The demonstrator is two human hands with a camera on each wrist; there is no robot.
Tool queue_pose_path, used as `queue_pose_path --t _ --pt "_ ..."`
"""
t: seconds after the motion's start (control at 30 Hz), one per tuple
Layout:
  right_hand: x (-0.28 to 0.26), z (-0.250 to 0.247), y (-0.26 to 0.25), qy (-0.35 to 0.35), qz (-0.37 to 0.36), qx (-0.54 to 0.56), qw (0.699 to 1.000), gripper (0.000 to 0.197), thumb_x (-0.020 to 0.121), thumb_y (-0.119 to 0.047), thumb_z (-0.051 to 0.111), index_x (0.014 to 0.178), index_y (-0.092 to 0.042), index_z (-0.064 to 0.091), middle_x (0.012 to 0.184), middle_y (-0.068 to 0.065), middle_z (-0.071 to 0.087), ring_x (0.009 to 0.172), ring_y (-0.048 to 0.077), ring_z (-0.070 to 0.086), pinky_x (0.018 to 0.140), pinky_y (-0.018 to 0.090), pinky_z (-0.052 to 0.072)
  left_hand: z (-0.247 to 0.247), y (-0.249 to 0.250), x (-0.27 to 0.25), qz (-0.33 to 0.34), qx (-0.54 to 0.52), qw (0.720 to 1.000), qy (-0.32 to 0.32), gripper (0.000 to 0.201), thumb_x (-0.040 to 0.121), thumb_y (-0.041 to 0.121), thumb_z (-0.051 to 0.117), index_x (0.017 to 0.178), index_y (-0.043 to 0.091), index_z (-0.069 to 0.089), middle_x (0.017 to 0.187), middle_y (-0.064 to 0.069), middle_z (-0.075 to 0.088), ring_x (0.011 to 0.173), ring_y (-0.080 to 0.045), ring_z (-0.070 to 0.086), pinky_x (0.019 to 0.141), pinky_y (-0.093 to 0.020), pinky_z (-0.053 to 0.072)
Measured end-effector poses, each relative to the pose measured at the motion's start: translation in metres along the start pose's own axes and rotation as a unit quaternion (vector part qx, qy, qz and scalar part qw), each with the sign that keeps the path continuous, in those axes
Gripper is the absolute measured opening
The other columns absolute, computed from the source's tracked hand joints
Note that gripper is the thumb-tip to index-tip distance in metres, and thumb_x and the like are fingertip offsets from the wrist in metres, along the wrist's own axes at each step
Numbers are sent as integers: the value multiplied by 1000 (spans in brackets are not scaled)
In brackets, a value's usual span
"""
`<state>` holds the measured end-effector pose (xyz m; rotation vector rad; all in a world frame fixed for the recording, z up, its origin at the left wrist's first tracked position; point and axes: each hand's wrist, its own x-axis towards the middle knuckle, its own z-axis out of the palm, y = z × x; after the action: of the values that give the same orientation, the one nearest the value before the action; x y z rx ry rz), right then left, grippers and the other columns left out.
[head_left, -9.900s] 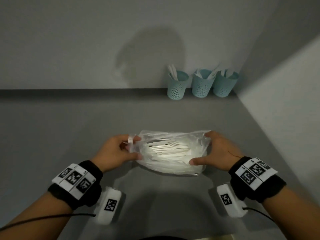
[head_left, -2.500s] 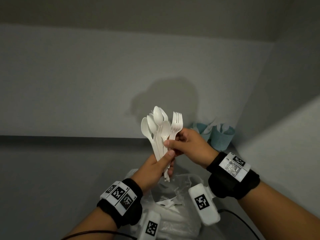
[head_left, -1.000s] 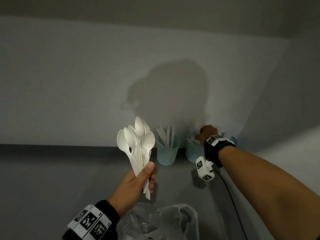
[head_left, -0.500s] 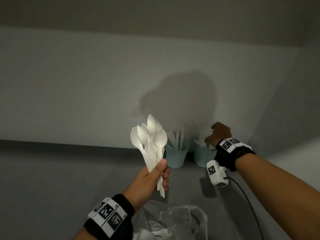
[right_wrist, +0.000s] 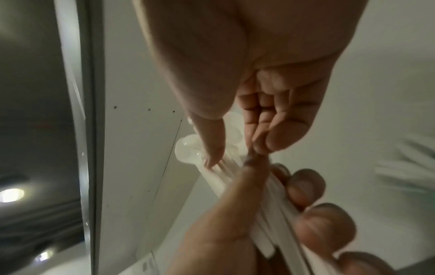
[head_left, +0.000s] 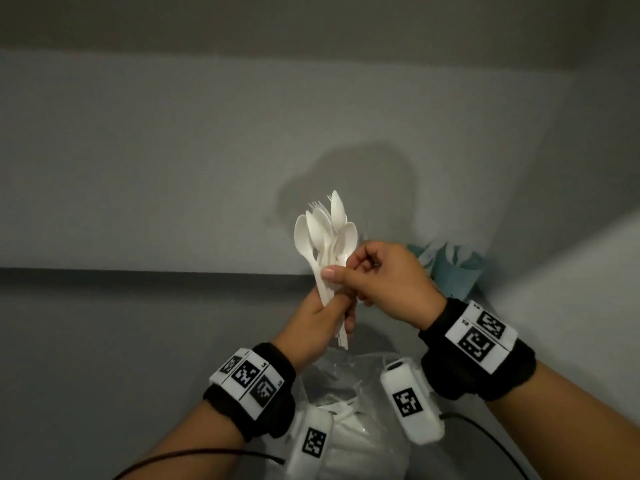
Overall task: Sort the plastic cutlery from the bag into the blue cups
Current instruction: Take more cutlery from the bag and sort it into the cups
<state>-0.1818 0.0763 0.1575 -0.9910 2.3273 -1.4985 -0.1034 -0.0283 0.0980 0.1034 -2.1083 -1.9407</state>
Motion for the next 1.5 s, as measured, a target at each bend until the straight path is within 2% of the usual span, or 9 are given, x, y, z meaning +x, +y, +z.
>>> queue_pose_path --t 0.1,0.2,0.47,0.63,0.8,1.0,1.23,1.4,1.5 --pt "-10 4 3 14 -1 41 999 33 72 -33 78 79 -5 64 59 2 60 49 7 53 52 20 45 4 1 -7 16 12 1000 -6 25 98 26 39 90 8 53 64 -6 53 60 -20 50 62 -37 42" --pt "-21 2 3 0 10 74 997 29 79 -25 73 85 2 64 59 3 62 46 5 54 48 16 46 5 2 -14 25 8 999 -23 24 102 18 38 105 -2 51 69 -6 53 56 -8 52 55 -22 45" --pt "-38 -3 -2 -20 39 51 998 27 87 -17 63 85 9 60 59 6 61 48 13 55 47 20 49 10 10 -25 30 -23 996 -87 32 99 23 41 126 6 46 80 0 59 60 -4 55 57 -17 48" --pt "-42 -8 -2 -49 70 55 995 16 87 -8 56 85 8 57 66 14 64 51 24 61 53 28 54 12 5 -30 -3 -53 994 -94 29 94 38 42 110 18 57 77 5 59 65 -4 57 66 -20 50" --pt "-43 -5 0 -55 97 94 989 15 90 -8 50 79 -4 59 61 8 58 47 14 57 48 23 52 15 -2 -30 -27 -88 994 -60 34 92 43 42 102 17 61 77 3 61 68 -7 59 68 -26 51" --pt "-41 -5 0 -56 98 125 986 18 91 -8 47 93 6 59 72 15 57 54 16 56 53 24 54 18 -5 -24 -45 -139 989 -39 43 95 50 37 85 18 63 74 2 60 69 -11 54 69 -26 46" --pt "-43 -5 9 -82 92 140 983 20 90 -5 50 106 3 61 77 12 64 67 19 64 74 34 59 16 -6 -22 -24 -110 994 -11 38 97 38 42 125 17 57 70 13 66 64 0 59 63 -18 48" --pt "-40 -9 15 -90 96 140 981 22 90 -6 58 109 4 62 80 14 64 67 17 64 71 27 60 17 -11 -20 1 -75 997 -2 43 98 38 39 138 24 45 112 0 69 98 -9 68 83 -25 55" --pt "-40 -13 19 -96 112 140 979 20 88 -3 60 106 6 63 81 15 64 69 17 65 68 23 60 19 -14 -20 2 -77 997 -7 40 99 33 38 138 25 45 121 -1 66 110 -12 65 94 -29 53"
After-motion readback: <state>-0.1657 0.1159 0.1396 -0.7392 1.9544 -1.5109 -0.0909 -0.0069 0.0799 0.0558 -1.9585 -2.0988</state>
